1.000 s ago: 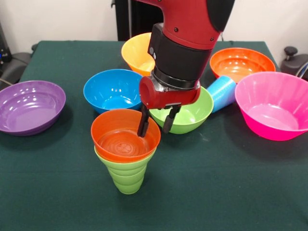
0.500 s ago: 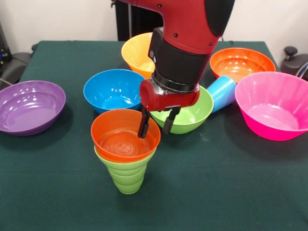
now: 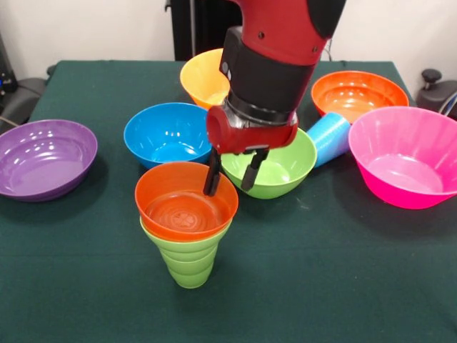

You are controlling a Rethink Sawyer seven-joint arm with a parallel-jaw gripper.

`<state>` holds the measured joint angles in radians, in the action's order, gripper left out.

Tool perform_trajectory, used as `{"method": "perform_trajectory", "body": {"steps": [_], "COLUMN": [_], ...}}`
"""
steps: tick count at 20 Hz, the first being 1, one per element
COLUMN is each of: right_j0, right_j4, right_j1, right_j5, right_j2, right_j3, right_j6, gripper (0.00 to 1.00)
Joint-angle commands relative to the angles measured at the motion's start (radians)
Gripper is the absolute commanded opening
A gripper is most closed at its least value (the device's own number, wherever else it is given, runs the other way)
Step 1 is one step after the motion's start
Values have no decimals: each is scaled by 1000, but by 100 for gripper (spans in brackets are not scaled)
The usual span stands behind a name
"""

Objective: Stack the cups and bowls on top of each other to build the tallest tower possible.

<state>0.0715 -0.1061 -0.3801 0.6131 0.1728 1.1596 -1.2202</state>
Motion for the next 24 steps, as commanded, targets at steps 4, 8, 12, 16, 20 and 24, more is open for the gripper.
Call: {"method": "perform_trajectory", "body": {"steps": [4, 8, 12, 16, 20, 24], "right_j0": [-4, 9, -6, -1, 37, 106], "right_j4": [29, 28, 5, -6, 5, -1], "right_j1": [-141, -226, -294, -331, -358, -381], "right_j5": [84, 26, 11, 1, -66, -171], "right_j2": [-74, -68, -24, -9, -36, -79], "right_j3": [145, 273, 395, 501, 615, 720], "right_j6": [-128, -140, -159, -158, -152, -127], "gripper": [100, 100, 100, 100, 100, 100]}}
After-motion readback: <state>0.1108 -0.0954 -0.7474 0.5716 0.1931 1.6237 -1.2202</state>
